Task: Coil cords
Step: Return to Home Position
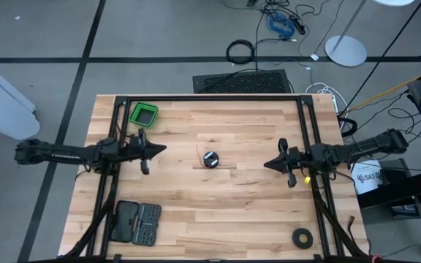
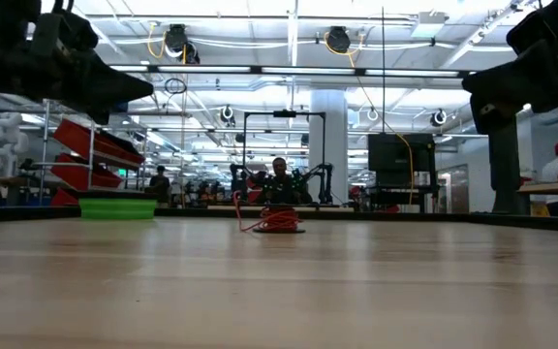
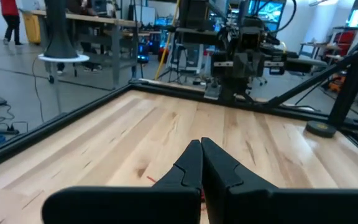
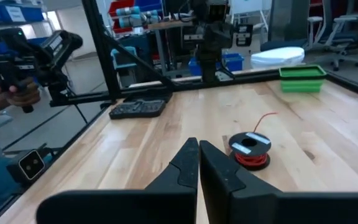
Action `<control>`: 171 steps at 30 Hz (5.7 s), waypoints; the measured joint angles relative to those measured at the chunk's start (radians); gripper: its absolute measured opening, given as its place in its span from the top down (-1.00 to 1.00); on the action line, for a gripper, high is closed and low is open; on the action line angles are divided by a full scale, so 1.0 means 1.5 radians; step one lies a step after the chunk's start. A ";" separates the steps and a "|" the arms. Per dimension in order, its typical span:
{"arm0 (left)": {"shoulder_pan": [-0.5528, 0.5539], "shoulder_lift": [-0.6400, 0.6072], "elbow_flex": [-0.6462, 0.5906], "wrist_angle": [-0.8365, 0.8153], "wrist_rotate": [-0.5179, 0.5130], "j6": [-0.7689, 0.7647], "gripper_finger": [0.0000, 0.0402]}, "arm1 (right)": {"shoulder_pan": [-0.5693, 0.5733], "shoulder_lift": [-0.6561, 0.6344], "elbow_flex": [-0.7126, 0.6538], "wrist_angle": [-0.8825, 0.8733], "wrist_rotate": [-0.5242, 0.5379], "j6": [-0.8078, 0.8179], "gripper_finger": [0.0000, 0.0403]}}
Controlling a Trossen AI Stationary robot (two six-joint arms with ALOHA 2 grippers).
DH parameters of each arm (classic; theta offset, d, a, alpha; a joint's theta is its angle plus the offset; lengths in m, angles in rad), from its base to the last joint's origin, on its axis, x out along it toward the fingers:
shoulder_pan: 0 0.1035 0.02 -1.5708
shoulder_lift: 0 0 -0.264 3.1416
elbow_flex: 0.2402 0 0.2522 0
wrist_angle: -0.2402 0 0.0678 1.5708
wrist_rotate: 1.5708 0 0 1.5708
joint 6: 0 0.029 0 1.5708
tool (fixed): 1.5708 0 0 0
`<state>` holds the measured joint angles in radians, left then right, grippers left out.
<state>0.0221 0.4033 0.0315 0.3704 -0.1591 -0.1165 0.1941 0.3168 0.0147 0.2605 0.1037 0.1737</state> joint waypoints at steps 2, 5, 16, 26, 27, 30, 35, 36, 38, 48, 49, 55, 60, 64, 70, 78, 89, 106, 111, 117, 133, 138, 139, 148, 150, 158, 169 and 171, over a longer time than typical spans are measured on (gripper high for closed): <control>-0.007 -0.024 0.000 -0.023 -0.002 0.001 1.00 | -0.010 0.000 0.000 0.004 -0.005 -0.001 1.00; -0.013 -0.060 0.000 -0.043 -0.005 0.012 1.00 | -0.018 0.000 0.000 -0.001 -0.005 0.002 1.00; -0.012 -0.225 0.000 -0.222 -0.021 0.017 1.00 | -0.047 -0.004 0.000 -0.026 0.000 -0.014 1.00; -0.012 -0.269 0.002 -0.265 -0.021 0.024 1.00 | -0.047 -0.064 0.000 -0.062 0.039 -0.031 1.00; -0.012 -0.269 0.002 -0.265 -0.021 0.029 1.00 | -0.047 -0.069 0.000 -0.066 0.039 -0.031 1.00; -0.012 -0.269 0.002 -0.265 -0.020 0.037 1.00 | -0.047 -0.078 0.000 -0.077 0.038 -0.030 1.00; -0.014 -0.269 0.002 -0.266 -0.013 0.034 1.00 | -0.047 -0.079 0.000 -0.081 0.036 -0.029 1.00; -0.017 -0.269 0.002 -0.266 -0.006 0.035 1.00 | -0.047 -0.079 0.000 -0.081 0.036 -0.031 1.00; -0.028 -0.269 0.002 -0.269 0.005 0.035 1.00 | -0.047 -0.079 0.000 -0.082 0.036 -0.034 1.00; -0.070 -0.269 0.002 -0.269 -0.004 0.085 1.00 | -0.047 -0.079 0.000 -0.082 0.035 -0.054 1.00; -0.070 -0.269 0.002 -0.269 -0.004 0.084 1.00 | -0.047 -0.079 0.000 -0.083 0.035 -0.054 1.00; -0.070 -0.265 0.002 -0.269 -0.004 0.086 0.98 | -0.047 -0.079 0.000 -0.091 0.037 -0.061 1.00; -0.069 -0.264 -0.004 -0.249 -0.012 0.069 0.98 | -0.047 -0.079 0.000 -0.078 0.037 -0.061 1.00; -0.070 -0.260 -0.016 -0.222 0.001 0.083 0.99 | -0.047 -0.079 0.000 -0.072 0.037 -0.058 1.00; -0.069 -0.260 -0.016 -0.222 -0.001 0.104 0.99 | -0.047 -0.077 0.000 -0.077 0.036 -0.049 1.00; -0.069 -0.260 -0.016 -0.222 -0.001 0.086 0.99 | -0.047 -0.077 0.000 -0.077 0.035 -0.073 1.00; -0.069 -0.260 -0.016 -0.222 -0.001 0.118 0.99 | -0.047 -0.146 0.000 -0.077 0.046 -0.108 1.00; -0.069 -0.260 -0.016 -0.222 -0.001 0.117 0.99 | -0.047 -0.210 0.002 -0.155 -0.004 -0.099 1.00; -0.069 -0.260 -0.016 -0.221 -0.001 0.117 0.99 | -0.047 -0.210 0.002 -0.155 -0.003 -0.122 1.00; -0.069 -0.260 -0.016 -0.220 -0.001 0.117 0.99 | -0.047 -0.210 0.002 -0.156 -0.009 -0.141 1.00; -0.069 -0.260 -0.016 -0.219 -0.002 0.117 0.99 | -0.135 -0.210 0.002 -0.167 -0.075 -0.166 1.00; -0.069 -0.260 -0.016 -0.219 -0.002 0.117 0.99 | -0.146 -0.210 0.002 -0.167 -0.072 -0.176 1.00; -0.069 -0.260 -0.016 -0.219 -0.002 0.117 0.99 | -0.146 -0.210 0.002 -0.167 -0.071 -0.176 1.00; -0.069 -0.260 -0.016 -0.218 -0.002 0.117 0.99 | -0.146 -0.210 0.002 -0.167 -0.071 -0.159 1.00; -0.069 -0.260 -0.016 -0.218 -0.002 0.117 0.99 | -0.146 -0.210 0.002 -0.167 -0.071 -0.153 1.00; -0.069 -0.260 -0.016 -0.218 -0.001 0.117 0.99 | -0.146 -0.209 0.002 -0.167 -0.070 -0.072 1.00; -0.069 -0.260 -0.016 -0.218 -0.002 0.117 0.99 | -0.146 -0.209 0.002 -0.167 -0.070 -0.071 1.00; -0.069 -0.260 -0.016 -0.218 -0.001 0.117 0.99 | -0.146 -0.209 0.002 -0.167 -0.070 -0.071 1.00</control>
<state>-0.0811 0.0128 0.0074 0.0433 -0.1613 0.0597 -0.0250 0.0029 0.0170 0.0103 -0.0013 0.0669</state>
